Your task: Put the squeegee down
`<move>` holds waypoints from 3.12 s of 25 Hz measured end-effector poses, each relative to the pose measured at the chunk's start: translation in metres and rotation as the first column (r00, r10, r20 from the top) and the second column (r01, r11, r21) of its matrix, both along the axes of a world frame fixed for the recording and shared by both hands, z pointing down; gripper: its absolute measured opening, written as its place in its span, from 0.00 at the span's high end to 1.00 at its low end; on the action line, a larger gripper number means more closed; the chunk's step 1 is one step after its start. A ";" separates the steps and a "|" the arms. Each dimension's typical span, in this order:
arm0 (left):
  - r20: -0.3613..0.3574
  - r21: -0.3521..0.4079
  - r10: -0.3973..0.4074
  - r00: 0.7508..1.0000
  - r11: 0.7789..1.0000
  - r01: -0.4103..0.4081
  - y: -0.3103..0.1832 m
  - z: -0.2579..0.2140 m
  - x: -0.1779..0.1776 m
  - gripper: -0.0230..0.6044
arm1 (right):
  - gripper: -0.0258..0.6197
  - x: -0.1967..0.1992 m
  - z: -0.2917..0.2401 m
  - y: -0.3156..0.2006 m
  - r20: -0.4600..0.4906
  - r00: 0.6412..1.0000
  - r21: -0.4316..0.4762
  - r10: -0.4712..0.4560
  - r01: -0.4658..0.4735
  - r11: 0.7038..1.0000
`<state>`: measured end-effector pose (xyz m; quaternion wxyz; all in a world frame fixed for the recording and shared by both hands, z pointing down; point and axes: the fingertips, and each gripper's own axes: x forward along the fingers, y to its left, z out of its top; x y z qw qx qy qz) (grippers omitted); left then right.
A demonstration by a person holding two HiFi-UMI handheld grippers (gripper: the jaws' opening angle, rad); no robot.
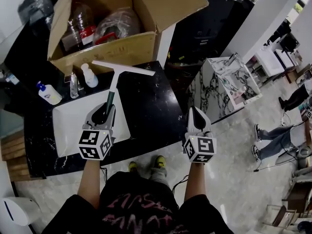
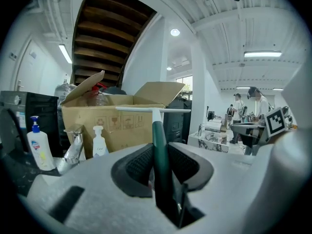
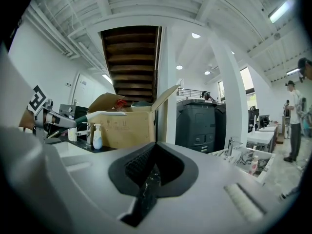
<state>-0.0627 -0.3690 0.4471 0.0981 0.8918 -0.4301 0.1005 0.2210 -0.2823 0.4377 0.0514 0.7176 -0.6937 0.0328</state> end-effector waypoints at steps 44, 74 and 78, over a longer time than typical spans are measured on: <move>0.076 -0.149 -0.174 0.982 0.972 0.184 -0.040 0.070 0.095 0.80 | 0.96 0.049 0.003 -0.086 0.013 0.965 -0.001 -0.260 0.260 0.966; 0.151 -0.357 -0.154 0.977 0.913 0.199 -0.021 0.163 0.129 0.80 | 0.96 0.070 0.038 -0.087 0.029 0.966 -0.068 -0.256 0.258 0.964; 0.162 -0.391 -0.148 0.976 0.898 0.201 -0.019 0.174 0.133 0.80 | 0.96 0.074 0.040 -0.087 0.030 0.967 -0.071 -0.251 0.253 0.965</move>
